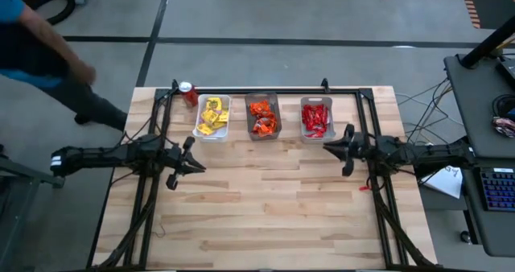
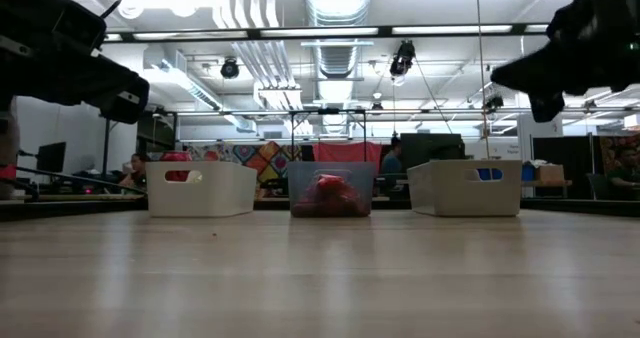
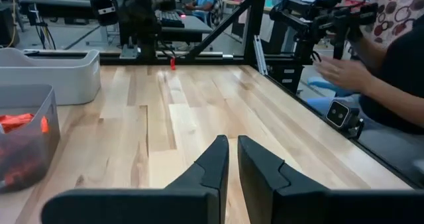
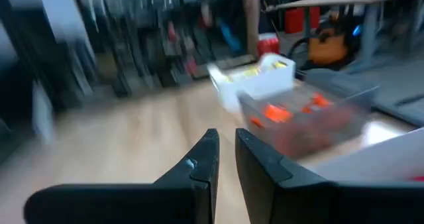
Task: Sort candy
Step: Return to Home Position
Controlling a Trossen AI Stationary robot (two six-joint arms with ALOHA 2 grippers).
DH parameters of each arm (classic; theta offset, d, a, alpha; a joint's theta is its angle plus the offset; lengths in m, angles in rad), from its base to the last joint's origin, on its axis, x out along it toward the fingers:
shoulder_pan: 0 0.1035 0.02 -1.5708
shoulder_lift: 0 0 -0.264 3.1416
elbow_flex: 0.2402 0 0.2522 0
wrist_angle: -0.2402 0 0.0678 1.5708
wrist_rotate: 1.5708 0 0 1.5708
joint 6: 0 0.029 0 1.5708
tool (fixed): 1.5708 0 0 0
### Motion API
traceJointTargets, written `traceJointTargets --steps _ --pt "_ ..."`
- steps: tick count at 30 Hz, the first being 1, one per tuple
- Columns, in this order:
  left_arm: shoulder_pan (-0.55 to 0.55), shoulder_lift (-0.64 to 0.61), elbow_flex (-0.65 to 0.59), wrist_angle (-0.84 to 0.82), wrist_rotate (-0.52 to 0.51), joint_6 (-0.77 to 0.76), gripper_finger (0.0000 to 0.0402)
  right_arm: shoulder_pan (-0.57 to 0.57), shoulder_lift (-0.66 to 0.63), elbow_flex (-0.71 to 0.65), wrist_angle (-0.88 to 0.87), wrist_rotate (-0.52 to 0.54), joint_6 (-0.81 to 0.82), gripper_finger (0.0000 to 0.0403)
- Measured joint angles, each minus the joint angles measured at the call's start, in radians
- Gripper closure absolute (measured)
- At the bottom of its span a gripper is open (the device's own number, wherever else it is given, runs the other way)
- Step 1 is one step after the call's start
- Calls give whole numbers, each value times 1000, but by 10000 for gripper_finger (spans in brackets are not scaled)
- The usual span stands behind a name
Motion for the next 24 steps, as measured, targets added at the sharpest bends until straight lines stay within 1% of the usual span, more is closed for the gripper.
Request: traceJointTargets --steps 1,2,3,7,8,9,10,12,15,16,22,24 --pt "0 3 0 1 0 0 384 0 -1 1 15 -1 76 360" --pt "0 6 0 1 0 0 384 0 -1 5 7 -10 97 360" --pt "0 7 0 1 0 0 384 0 -3 8 -20 -19 70 360" --pt "0 14 1 2 0 0 384 0 7 10 -73 -26 -142 360" --pt "0 16 1 3 0 0 384 0 7 10 -80 -28 -151 360" --pt "0 18 1 5 0 0 384 0 8 10 -79 -29 -115 360" --pt "0 19 1 4 0 0 384 0 9 6 -49 -28 -35 360" --pt "0 20 1 5 0 0 384 0 5 -11 16 7 33 360" --pt "0 18 1 5 0 0 384 10 -40 -23 -8 144 13 360" --pt "0 18 1 5 0 0 384 18 -54 -23 -18 169 12 360" --pt "0 19 2 4 0 0 384 26 -142 -24 5 183 -114 360" --pt "0 20 2 4 0 0 384 26 -146 -24 30 182 -141 360"
